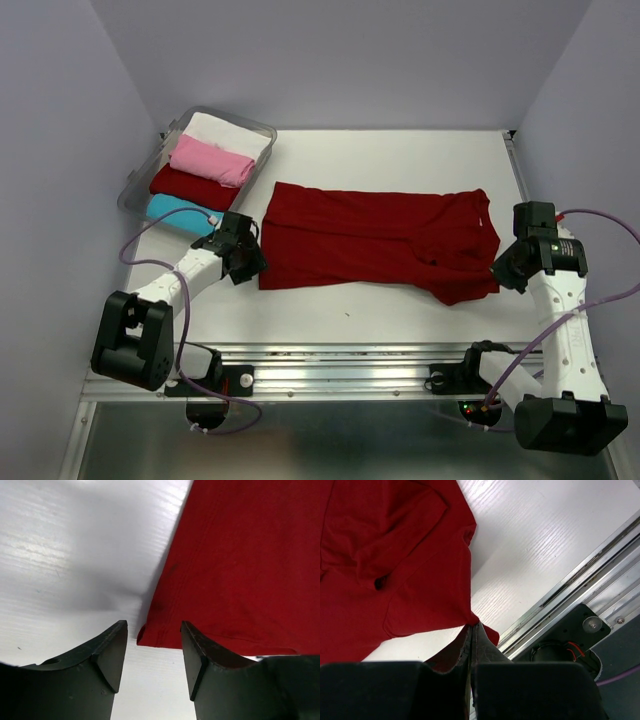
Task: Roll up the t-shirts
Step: Fold the T-shirt at the center of the board.
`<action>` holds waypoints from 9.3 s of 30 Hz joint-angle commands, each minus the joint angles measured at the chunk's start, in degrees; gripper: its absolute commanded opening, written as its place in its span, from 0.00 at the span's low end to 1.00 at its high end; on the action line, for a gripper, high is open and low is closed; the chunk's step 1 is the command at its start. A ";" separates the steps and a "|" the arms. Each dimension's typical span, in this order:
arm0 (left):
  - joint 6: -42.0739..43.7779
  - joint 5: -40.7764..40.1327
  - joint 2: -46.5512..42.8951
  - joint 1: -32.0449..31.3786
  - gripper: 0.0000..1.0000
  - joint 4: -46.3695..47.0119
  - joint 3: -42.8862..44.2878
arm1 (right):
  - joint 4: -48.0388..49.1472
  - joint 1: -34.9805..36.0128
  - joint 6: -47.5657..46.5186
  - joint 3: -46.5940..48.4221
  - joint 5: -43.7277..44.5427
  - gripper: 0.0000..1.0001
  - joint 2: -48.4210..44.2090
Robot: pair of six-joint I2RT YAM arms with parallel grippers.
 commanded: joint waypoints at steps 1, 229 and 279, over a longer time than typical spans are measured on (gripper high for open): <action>-3.02 -1.00 -1.57 -0.30 0.58 0.13 -2.21 | 1.50 0.44 -0.66 -0.02 0.10 0.01 -0.87; 9.90 -6.28 29.46 -9.00 0.53 -2.25 35.50 | 46.41 4.57 -6.81 20.37 -11.86 0.01 55.63; 14.91 -8.03 38.72 -6.01 0.47 -4.10 50.47 | 42.02 2.90 -6.90 -3.72 -6.76 0.34 33.40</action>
